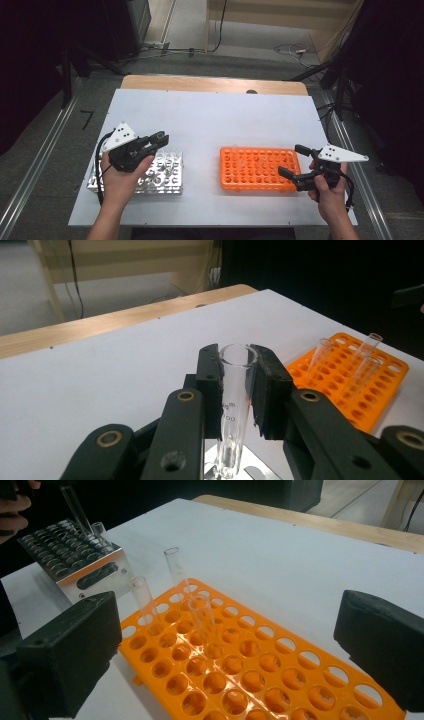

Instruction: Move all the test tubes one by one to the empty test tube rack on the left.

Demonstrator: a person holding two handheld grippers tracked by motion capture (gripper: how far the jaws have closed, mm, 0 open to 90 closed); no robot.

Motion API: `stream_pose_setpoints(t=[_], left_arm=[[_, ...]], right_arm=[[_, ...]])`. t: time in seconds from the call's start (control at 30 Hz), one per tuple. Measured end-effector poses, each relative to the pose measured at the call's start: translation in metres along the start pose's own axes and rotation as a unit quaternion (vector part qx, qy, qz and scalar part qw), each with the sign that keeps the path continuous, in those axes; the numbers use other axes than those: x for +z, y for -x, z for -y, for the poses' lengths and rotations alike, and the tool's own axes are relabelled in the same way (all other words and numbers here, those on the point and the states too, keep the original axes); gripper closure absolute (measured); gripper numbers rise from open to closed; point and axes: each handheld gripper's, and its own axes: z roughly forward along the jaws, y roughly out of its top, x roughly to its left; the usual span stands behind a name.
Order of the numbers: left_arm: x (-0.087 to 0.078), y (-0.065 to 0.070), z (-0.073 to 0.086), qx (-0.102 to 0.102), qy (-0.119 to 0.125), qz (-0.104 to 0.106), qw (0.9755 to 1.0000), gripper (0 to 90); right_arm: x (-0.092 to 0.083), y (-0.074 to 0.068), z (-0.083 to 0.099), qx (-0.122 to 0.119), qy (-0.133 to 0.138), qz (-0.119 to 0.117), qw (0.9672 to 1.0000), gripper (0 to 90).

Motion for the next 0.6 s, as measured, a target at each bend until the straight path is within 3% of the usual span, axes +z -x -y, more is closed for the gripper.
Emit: stream_pose_setpoints(t=[0.17, 0.43, 0.6], left_arm=[[0.006, -0.005, 0.007, -0.002, -0.004, -0.013, 0.9999, 76.2], [0.015, -0.008, 0.017, -0.006, -0.015, -0.016, 0.9997, 76.3], [0.020, -0.006, 0.025, -0.003, -0.036, -0.019, 0.9992, 76.2]], right_arm=[[0.001, 0.004, 0.003, 0.006, -0.004, 0.004, 1.0000, 0.0], [0.004, 0.006, 0.006, 0.009, -0.010, 0.005, 0.9999, 0.0], [0.006, 0.007, 0.008, 0.008, -0.013, 0.006, 0.9999, 0.0]])
